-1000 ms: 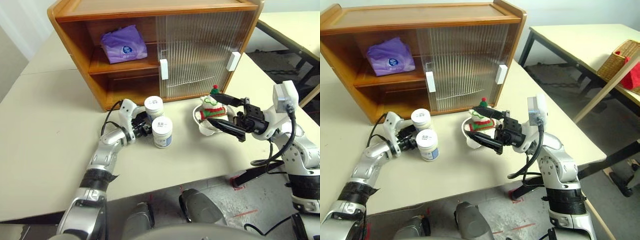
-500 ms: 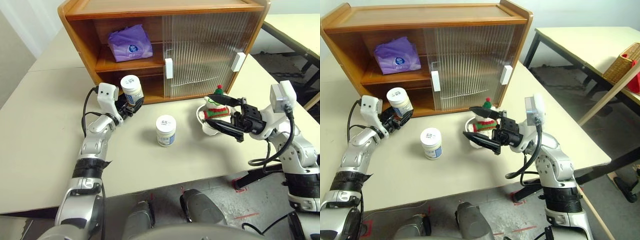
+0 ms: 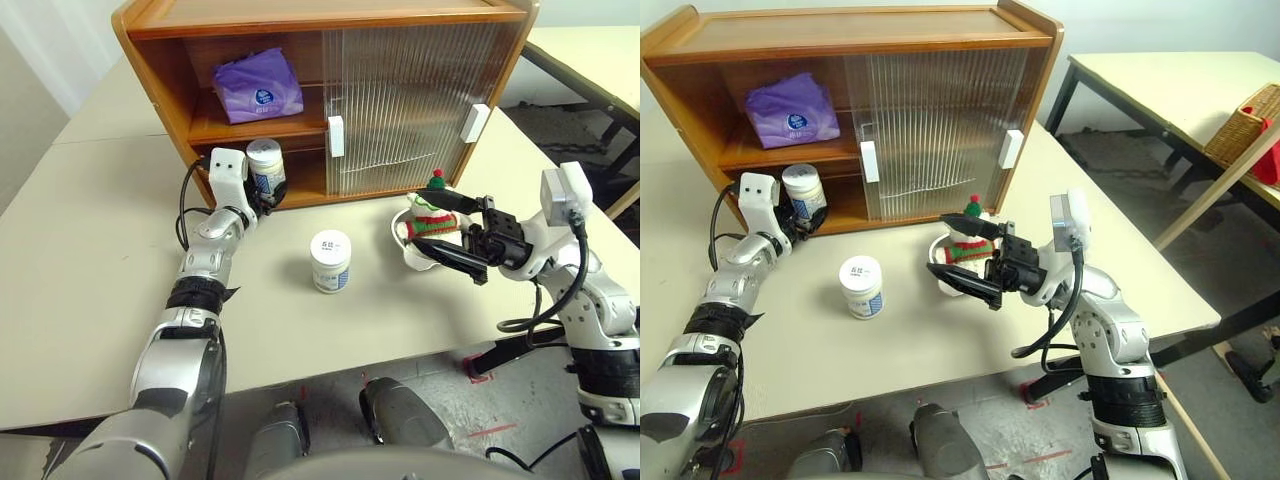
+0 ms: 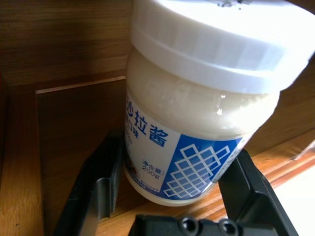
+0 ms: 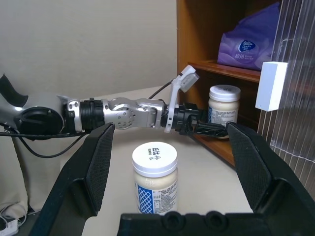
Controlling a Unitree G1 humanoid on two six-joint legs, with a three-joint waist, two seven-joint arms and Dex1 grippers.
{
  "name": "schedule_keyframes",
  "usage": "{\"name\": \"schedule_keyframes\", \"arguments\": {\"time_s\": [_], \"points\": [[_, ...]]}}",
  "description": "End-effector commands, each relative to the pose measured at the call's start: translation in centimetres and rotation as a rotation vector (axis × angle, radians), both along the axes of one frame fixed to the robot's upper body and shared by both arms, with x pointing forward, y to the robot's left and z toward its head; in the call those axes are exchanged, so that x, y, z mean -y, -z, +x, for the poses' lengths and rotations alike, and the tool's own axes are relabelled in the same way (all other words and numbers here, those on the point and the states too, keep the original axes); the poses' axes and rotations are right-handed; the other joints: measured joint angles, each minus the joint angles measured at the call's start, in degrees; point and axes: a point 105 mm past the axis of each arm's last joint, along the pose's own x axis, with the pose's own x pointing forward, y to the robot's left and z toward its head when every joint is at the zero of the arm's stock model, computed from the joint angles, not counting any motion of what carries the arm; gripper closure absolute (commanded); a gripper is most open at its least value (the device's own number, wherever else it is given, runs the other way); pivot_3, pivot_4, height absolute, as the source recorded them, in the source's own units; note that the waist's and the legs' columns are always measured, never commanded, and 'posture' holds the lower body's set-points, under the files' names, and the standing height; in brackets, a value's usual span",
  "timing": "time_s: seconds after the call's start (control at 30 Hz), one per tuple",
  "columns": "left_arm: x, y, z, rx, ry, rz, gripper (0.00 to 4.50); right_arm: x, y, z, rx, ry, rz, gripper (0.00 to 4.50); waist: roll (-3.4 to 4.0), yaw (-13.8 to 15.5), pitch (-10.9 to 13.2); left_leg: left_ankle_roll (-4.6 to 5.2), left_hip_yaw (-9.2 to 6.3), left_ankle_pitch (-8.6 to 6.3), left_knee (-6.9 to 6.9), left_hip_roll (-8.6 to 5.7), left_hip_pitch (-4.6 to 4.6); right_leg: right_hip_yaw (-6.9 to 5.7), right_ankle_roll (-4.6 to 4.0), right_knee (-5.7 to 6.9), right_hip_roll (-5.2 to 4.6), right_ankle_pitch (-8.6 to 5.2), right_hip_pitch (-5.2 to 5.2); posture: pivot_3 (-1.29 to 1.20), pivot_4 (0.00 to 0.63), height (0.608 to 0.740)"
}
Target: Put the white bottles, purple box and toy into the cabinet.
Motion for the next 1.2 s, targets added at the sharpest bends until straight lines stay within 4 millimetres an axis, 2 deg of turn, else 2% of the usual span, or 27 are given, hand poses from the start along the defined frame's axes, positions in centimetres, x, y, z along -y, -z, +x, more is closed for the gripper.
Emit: {"name": "schedule_keyframes", "arguments": {"time_s": [0.03, 0.7, 1.2], "points": [[0.1, -0.6, 0.7, 0.011, -0.010, 0.004, 1.41, -0.1, -0.2, -0.2, 0.002, -0.004, -0.011, 0.00, 0.00, 0.0, 0.0, 0.01, 0.00, 0.05, 0.00, -0.03, 0.00, 0.00, 0.03, 0.00, 0.01, 0.02, 0.00, -0.34, 0.085, 0.740], [1.9, 0.3, 1.5, -0.016, -0.004, 0.014, 1.41, -0.2, -0.3, -0.2, 0.000, -0.010, -0.012, 0.00, 0.00, -0.2, 0.1, 0.14, -0.12, 0.22, -0.07, -0.65, -0.14, 0.01, 0.38, -0.04, -0.23, -0.05, 0.03, -0.34, 0.084, 0.740], [2.4, 0.8, 1.8, -0.060, -0.004, 0.013, 1.41, 0.0, -0.4, -0.2, 0.003, -0.006, -0.017, 0.00, -0.03, -0.2, 0.2, 0.34, 0.02, 0.16, -0.05, -0.73, -0.14, 0.01, 0.59, -0.16, -0.27, -0.08, 0.07, -0.34, 0.085, 0.740]]}}
